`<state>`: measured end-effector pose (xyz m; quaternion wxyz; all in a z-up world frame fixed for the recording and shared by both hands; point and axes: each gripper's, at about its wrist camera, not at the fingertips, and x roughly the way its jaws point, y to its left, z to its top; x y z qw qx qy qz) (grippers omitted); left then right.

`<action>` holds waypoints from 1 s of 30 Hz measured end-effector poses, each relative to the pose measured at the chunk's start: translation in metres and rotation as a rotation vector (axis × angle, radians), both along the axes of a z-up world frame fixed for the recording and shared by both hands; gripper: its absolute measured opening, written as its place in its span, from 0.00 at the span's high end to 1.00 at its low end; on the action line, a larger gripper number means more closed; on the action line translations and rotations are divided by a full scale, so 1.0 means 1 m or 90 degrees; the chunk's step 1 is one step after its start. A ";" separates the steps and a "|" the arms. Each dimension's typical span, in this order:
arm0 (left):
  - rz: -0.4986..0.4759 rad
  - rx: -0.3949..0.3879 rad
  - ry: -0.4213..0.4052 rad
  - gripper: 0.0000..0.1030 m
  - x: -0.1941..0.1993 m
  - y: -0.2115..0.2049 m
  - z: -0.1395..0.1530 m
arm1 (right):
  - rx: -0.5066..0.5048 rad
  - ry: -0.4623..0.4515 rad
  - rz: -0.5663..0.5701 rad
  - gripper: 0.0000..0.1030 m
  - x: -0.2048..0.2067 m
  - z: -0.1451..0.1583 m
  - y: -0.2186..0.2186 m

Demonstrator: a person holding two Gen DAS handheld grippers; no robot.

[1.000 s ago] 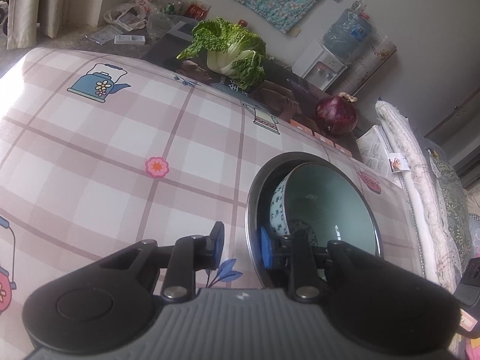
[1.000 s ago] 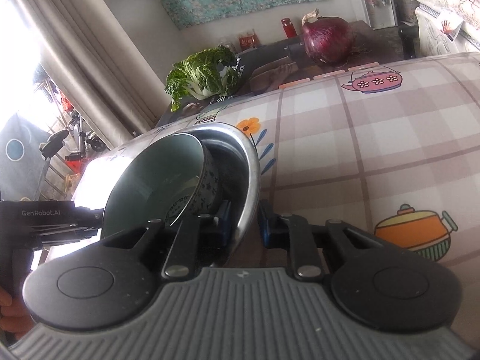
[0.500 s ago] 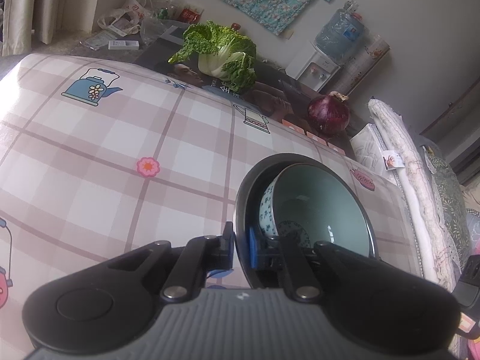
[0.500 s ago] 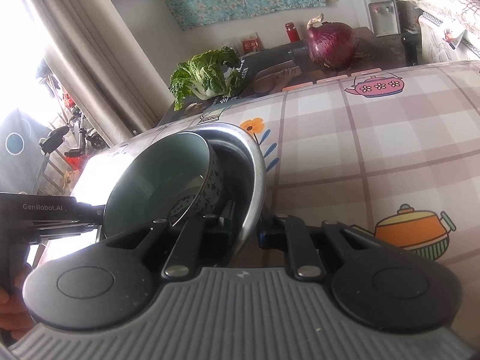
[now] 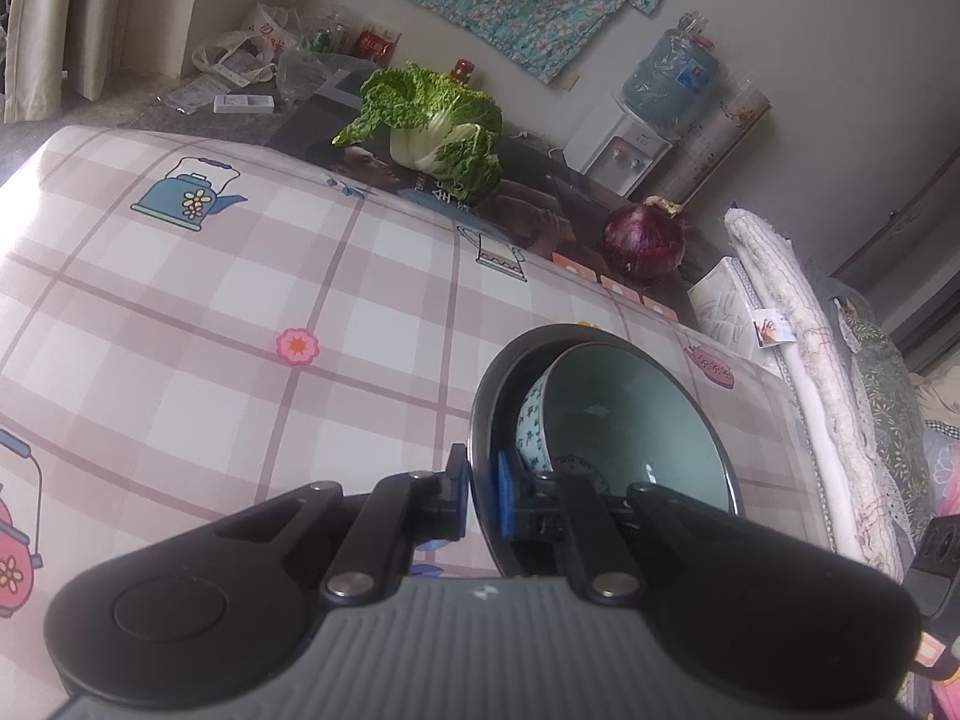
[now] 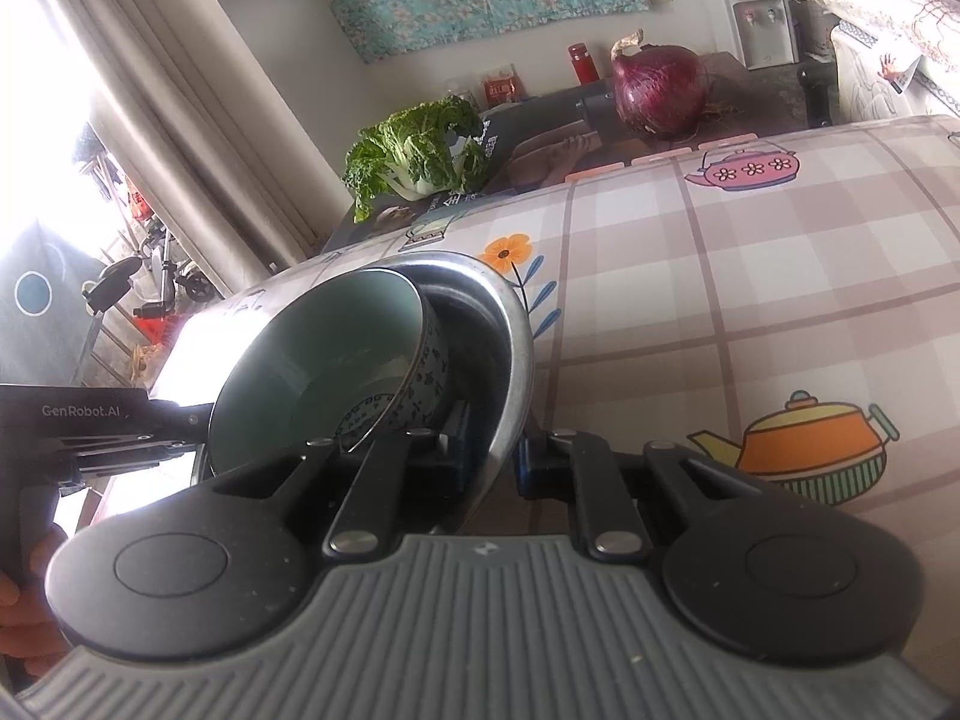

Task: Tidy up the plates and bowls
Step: 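Lift and carry the steel bowl with teal bowls over the plate stack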

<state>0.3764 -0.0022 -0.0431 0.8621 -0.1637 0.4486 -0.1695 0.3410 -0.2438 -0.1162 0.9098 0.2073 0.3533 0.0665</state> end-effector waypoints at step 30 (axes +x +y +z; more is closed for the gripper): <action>0.012 -0.023 -0.051 0.91 -0.047 0.012 0.055 | -0.006 -0.041 -0.001 0.87 -0.048 0.058 0.009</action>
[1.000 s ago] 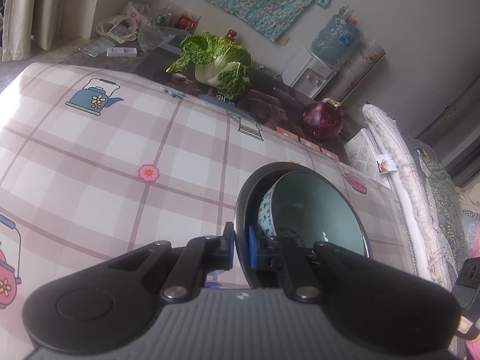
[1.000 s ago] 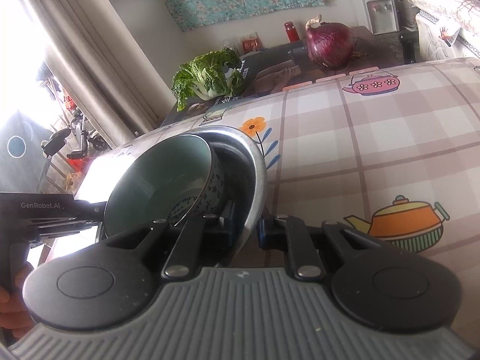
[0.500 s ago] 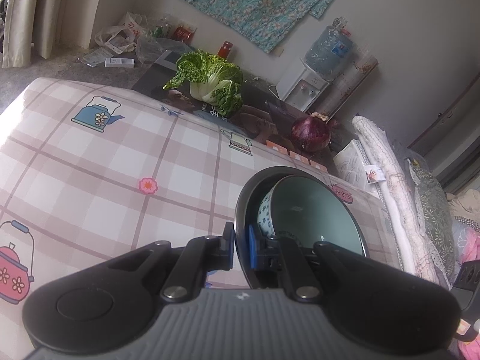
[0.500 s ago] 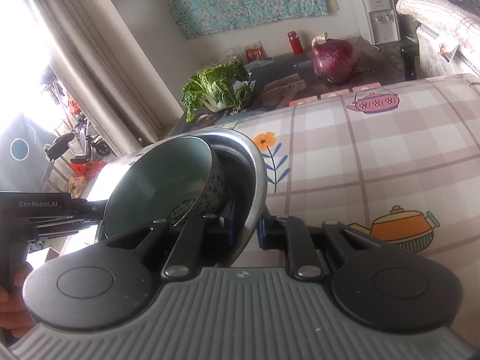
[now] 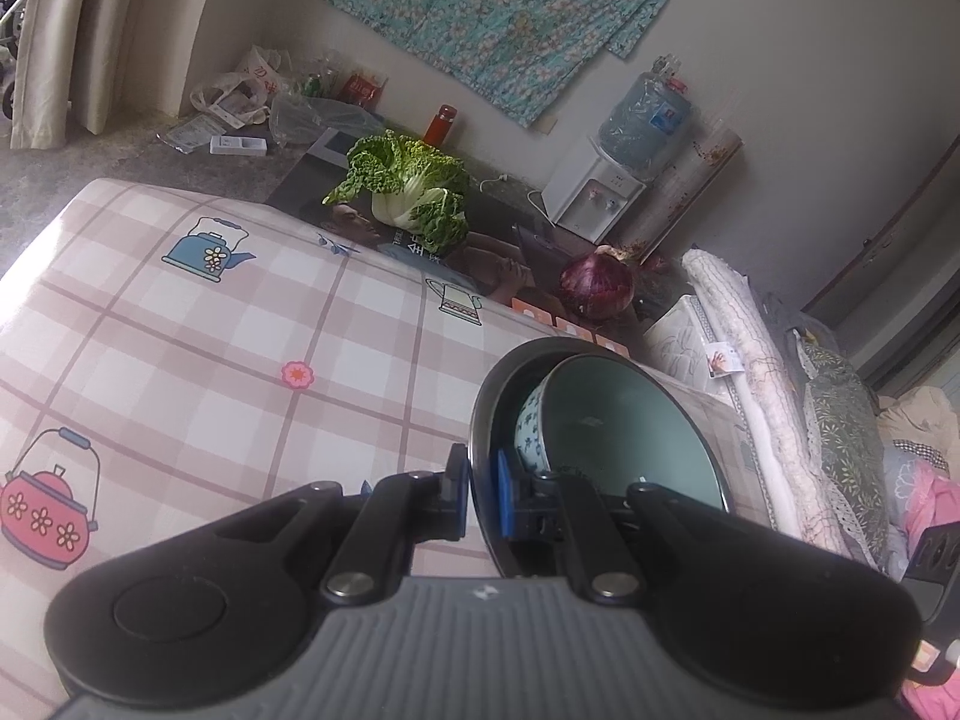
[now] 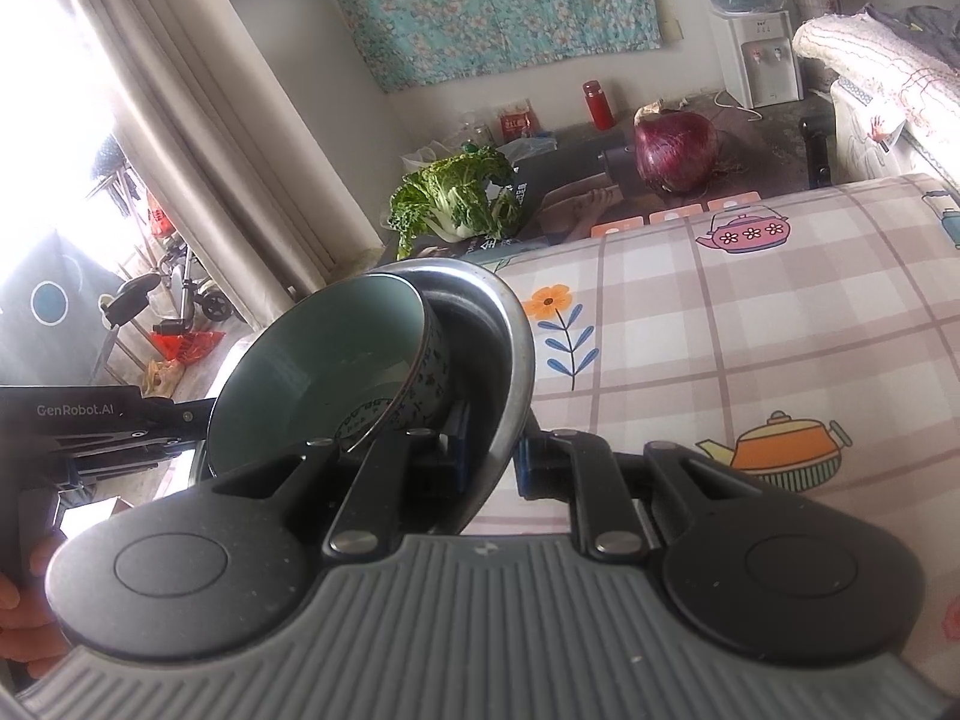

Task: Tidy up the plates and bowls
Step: 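Lift and carry the steel bowl with teal bowls over the plate stack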

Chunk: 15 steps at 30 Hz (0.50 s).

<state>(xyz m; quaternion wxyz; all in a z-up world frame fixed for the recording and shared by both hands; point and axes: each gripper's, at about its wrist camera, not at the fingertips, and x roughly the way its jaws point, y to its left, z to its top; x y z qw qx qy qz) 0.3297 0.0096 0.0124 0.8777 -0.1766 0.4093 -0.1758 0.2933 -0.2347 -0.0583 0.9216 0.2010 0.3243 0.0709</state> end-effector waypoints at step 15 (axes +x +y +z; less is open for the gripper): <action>0.006 -0.018 -0.013 0.92 -0.053 0.010 0.018 | -0.004 -0.008 0.001 0.87 -0.053 0.024 0.010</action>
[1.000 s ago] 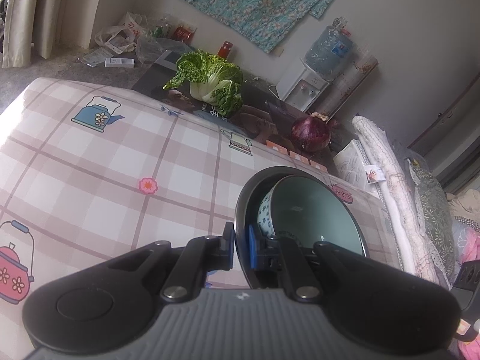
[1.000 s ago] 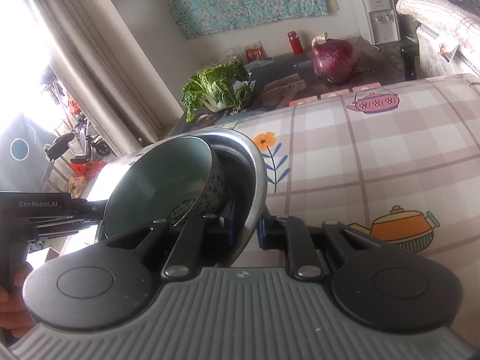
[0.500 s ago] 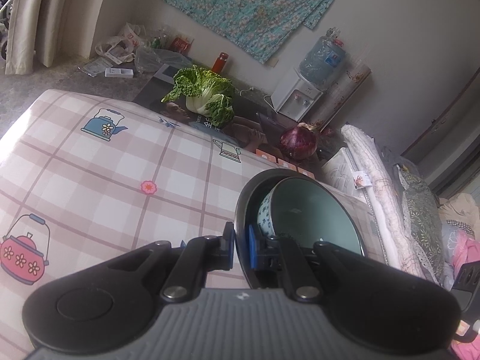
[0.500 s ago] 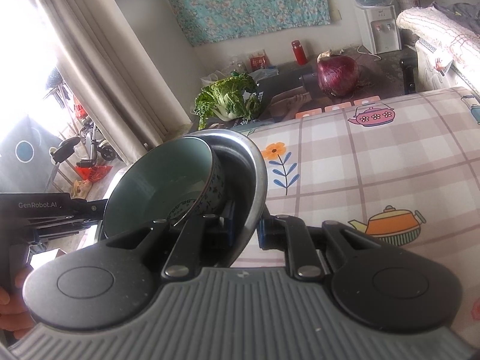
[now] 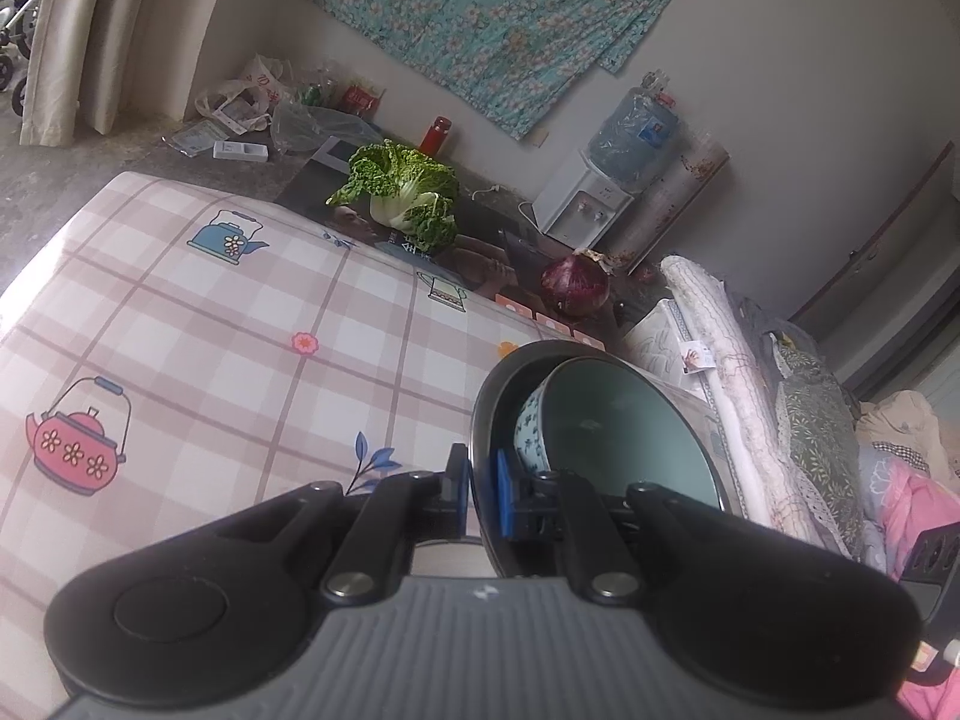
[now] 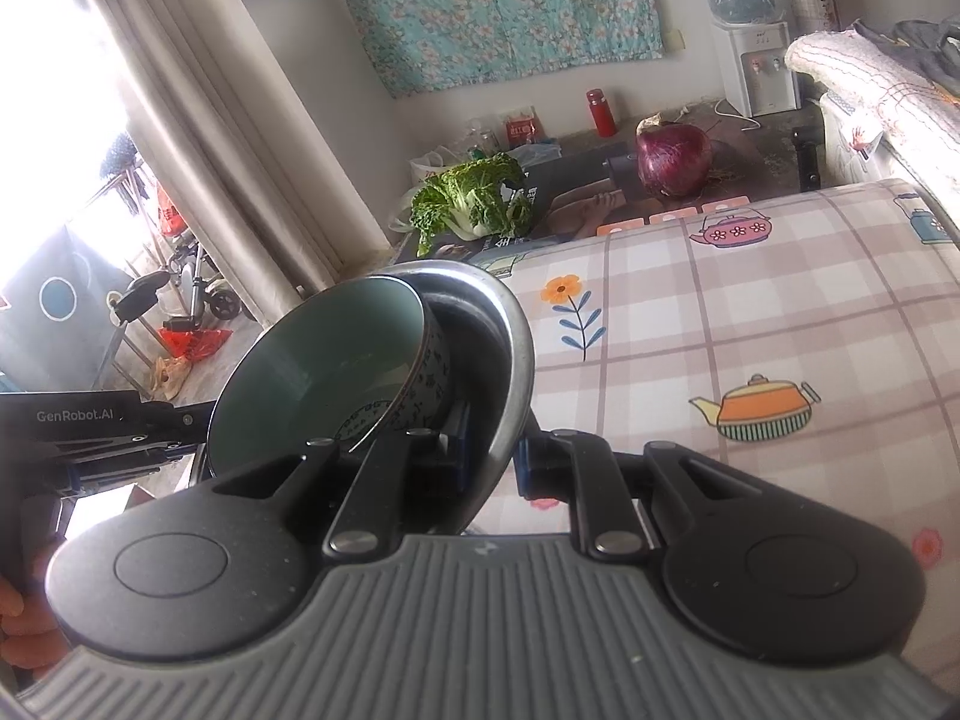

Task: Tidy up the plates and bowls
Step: 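Lift and carry the steel bowl with teal bowls over the plate stack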

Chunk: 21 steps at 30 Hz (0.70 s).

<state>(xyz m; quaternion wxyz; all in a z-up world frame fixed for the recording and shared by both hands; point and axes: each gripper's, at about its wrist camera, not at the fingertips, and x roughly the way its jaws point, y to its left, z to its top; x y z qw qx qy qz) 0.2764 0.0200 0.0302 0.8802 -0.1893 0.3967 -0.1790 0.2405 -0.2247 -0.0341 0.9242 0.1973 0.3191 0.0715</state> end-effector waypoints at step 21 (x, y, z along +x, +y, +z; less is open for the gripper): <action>0.028 -0.029 0.006 0.92 -0.062 0.027 -0.004 | 0.000 0.008 0.013 0.87 -0.063 0.006 0.028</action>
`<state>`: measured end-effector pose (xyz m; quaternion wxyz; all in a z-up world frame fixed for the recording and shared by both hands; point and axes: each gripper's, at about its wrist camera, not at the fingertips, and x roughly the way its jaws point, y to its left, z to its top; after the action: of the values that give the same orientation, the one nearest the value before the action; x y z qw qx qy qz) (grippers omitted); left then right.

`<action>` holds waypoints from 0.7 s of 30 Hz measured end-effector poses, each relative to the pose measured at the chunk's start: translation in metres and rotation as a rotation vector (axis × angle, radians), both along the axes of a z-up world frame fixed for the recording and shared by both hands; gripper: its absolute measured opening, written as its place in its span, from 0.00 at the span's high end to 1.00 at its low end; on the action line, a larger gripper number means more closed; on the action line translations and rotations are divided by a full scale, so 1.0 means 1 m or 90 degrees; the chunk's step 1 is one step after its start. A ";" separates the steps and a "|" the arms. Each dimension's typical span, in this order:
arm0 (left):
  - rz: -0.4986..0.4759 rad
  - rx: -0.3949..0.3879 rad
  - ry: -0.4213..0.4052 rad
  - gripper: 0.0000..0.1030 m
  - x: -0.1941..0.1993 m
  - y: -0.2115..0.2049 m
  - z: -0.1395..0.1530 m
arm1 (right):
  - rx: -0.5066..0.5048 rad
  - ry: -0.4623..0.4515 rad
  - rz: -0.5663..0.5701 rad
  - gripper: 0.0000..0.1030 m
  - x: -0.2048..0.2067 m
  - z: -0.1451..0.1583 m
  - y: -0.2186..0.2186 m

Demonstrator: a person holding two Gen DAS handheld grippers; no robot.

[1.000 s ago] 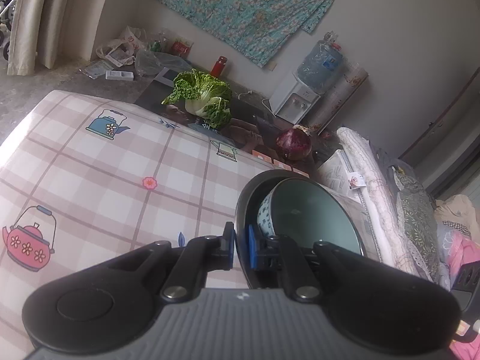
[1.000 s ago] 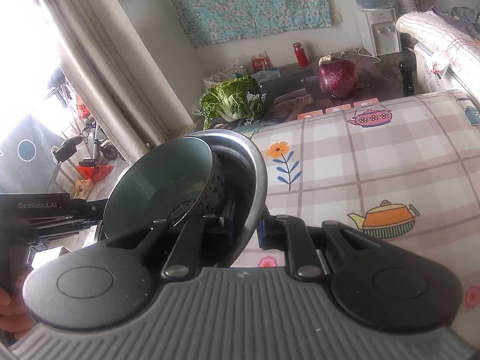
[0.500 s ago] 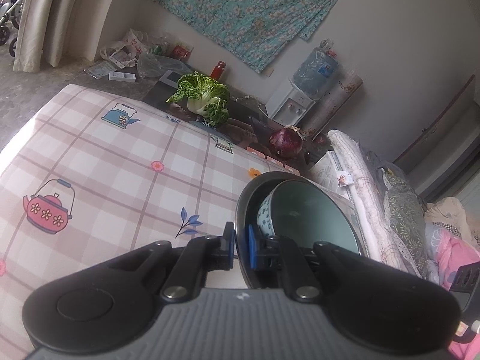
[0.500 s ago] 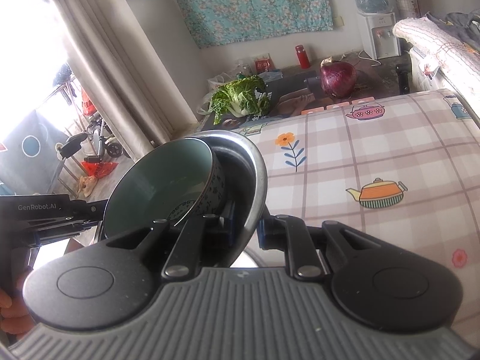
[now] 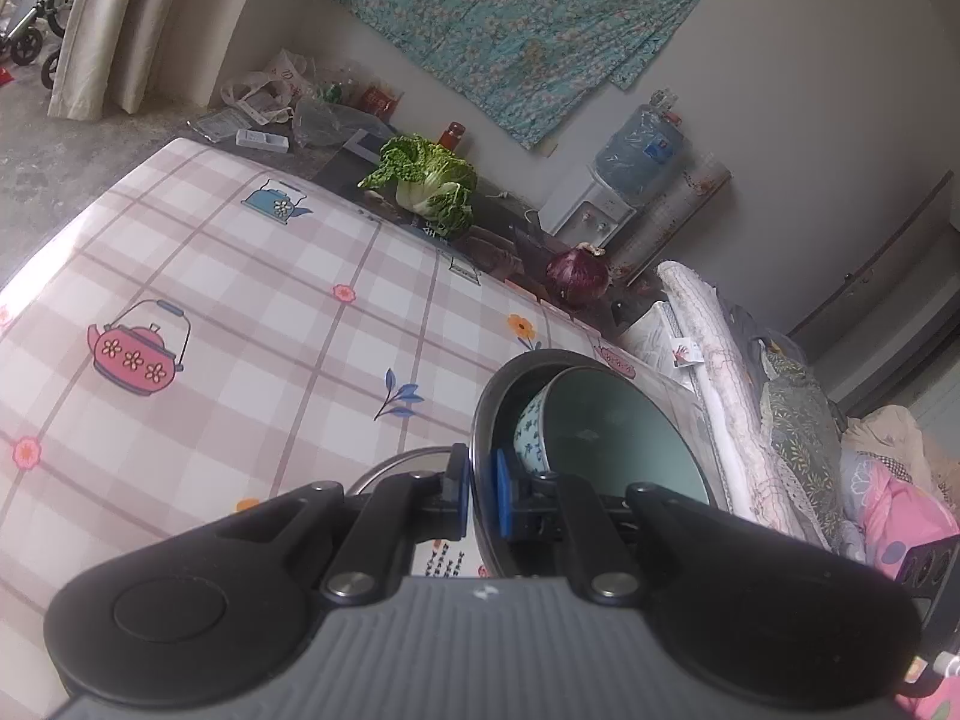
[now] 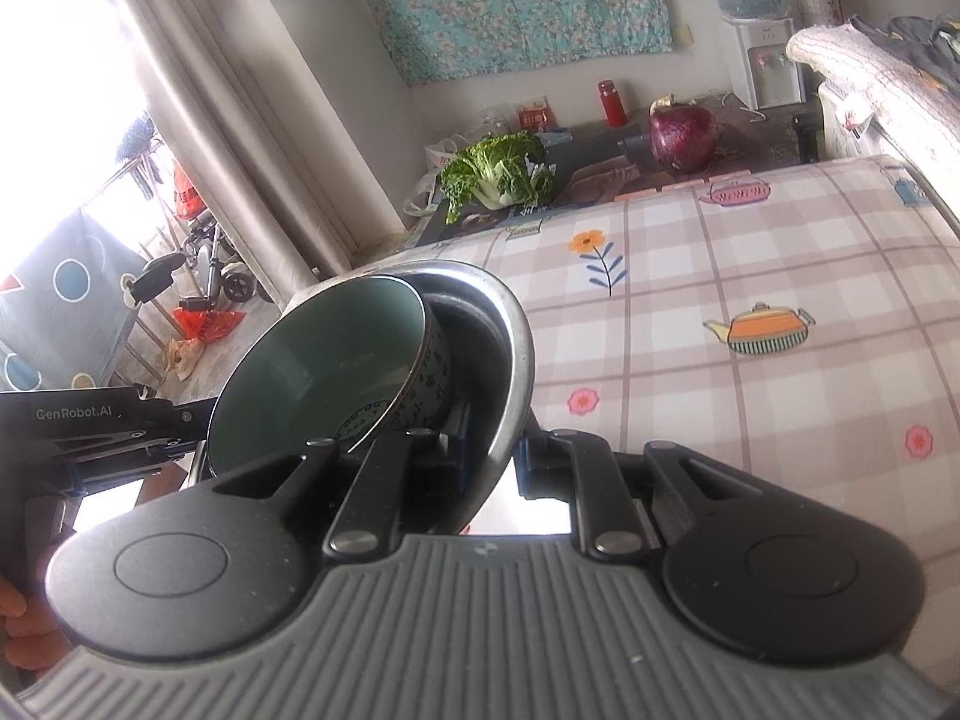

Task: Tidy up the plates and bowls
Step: 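Lift and carry the steel bowl with teal bowls over the plate stack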

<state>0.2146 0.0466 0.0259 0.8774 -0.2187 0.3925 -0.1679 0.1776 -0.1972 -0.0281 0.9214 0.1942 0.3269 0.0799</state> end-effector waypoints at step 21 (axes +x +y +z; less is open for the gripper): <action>0.008 0.038 0.057 0.91 -0.022 0.007 -0.051 | 0.006 0.070 0.022 0.87 -0.017 -0.051 0.010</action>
<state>0.1923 0.0537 -0.0252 0.8662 -0.2021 0.4349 -0.1406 0.1611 -0.1871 -0.0787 0.8997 0.1969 0.3799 0.0862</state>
